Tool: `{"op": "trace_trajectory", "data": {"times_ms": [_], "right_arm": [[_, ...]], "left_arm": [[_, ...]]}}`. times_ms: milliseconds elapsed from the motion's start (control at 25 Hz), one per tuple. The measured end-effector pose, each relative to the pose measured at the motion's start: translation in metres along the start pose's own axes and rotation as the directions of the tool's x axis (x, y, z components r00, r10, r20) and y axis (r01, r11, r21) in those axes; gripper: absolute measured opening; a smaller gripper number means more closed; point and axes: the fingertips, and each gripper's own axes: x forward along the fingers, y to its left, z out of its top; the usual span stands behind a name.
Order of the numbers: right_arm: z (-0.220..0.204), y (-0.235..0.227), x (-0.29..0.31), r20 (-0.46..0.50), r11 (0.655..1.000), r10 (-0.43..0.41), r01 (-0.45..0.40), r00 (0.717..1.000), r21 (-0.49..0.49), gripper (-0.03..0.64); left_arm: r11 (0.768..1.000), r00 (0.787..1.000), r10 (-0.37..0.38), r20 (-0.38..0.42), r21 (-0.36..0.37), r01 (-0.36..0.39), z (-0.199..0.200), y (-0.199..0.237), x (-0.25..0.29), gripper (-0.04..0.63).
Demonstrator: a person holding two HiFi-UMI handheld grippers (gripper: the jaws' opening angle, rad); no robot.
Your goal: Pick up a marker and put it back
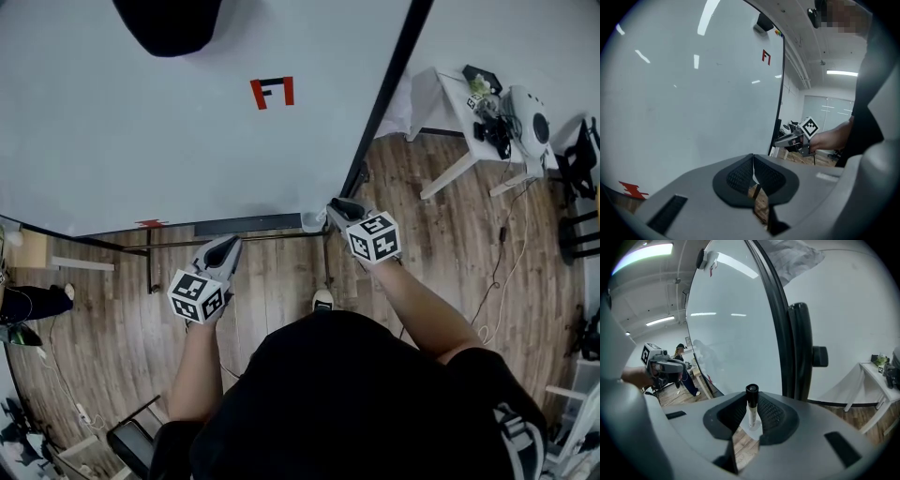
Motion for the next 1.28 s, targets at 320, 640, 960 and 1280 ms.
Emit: {"op": "trace_trajectory", "data": {"times_ms": [320, 640, 960, 1280], "right_arm": [[-0.019, -0.006, 0.033, -0.034, 0.999, 0.045, -0.045, 0.998, 0.000, 0.066], [-0.037, -0.005, 0.054, -0.048, 0.996, 0.086, -0.086, 0.995, -0.003, 0.066], [-0.057, -0.007, 0.069, -0.076, 0.994, 0.101, -0.104, 0.992, -0.031, 0.066], [-0.057, -0.008, 0.077, -0.070, 0.993, 0.098, -0.102, 0.993, -0.060, 0.066]], "left_arm": [[0.999, 0.999, 0.026, -0.028, -0.028, -0.027, -0.012, 0.006, 0.009, 0.014], [0.998, 0.998, 0.045, -0.048, -0.041, -0.047, -0.018, 0.007, 0.017, 0.014], [0.997, 0.996, 0.062, -0.064, -0.049, -0.065, -0.023, 0.005, 0.017, 0.014], [0.996, 0.995, 0.065, -0.070, -0.059, -0.069, -0.029, 0.008, 0.018, 0.014]]}}
